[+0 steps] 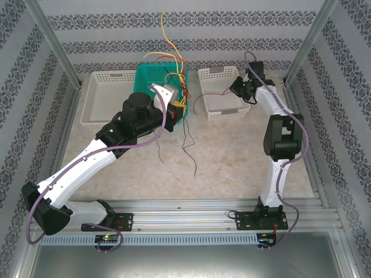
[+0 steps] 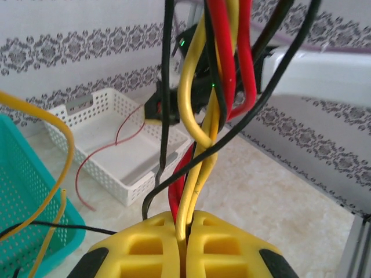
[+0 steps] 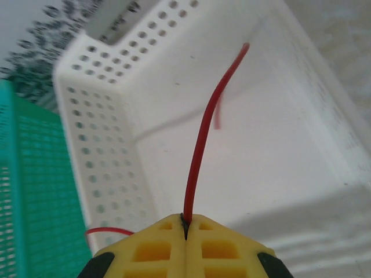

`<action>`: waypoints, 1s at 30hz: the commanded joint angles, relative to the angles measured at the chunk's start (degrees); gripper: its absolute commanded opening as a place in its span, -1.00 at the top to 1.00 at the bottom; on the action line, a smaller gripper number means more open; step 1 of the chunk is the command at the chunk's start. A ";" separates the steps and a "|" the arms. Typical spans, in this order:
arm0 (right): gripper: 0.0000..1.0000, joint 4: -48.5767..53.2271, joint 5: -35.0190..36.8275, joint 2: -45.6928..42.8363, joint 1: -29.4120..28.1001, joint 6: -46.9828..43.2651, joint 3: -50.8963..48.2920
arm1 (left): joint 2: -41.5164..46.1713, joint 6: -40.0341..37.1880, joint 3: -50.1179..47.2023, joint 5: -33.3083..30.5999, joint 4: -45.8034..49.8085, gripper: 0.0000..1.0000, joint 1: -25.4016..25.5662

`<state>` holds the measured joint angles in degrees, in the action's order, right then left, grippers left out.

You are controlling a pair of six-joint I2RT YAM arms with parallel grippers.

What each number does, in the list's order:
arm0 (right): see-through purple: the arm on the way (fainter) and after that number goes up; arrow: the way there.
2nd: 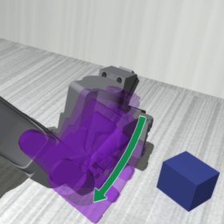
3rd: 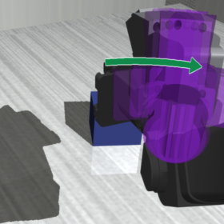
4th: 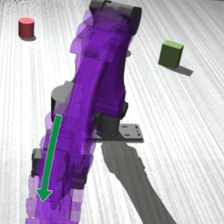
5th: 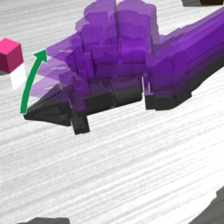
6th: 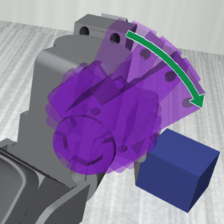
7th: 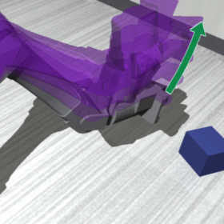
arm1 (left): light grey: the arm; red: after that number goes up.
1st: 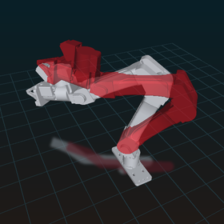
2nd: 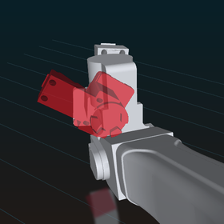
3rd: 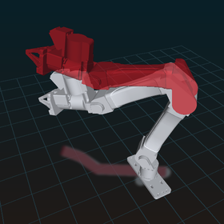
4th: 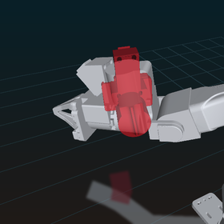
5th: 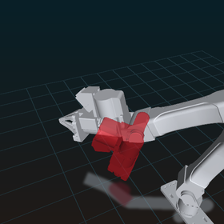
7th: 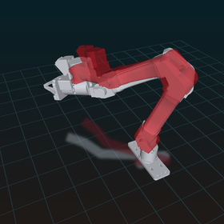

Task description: Untangle the cables

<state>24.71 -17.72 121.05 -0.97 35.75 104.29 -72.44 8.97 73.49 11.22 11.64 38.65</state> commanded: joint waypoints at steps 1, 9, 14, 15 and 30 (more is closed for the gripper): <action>1.00 -3.15 -4.21 -6.86 -0.51 2.96 2.66 | -0.42 -1.07 -2.39 -1.86 -4.21 1.00 0.54; 1.00 -7.10 -1.71 -14.04 -0.31 4.00 -0.75 | 0.48 -1.41 -5.78 -4.55 -7.22 1.00 0.72; 1.00 -0.34 6.05 -13.40 -3.12 -4.25 4.07 | 0.62 -1.52 -6.75 -4.98 -8.26 1.00 0.77; 1.00 0.76 7.40 -12.84 -3.60 -5.37 4.75 | 0.53 -1.59 -6.80 -4.98 -8.37 1.00 0.80; 1.00 -1.51 13.75 -17.49 -6.07 -5.73 7.40 | 0.61 -1.94 -7.67 -5.33 -8.86 1.00 0.81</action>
<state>23.83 -3.70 106.83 -6.28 30.20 107.18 -72.79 8.10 66.17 6.57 6.35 39.00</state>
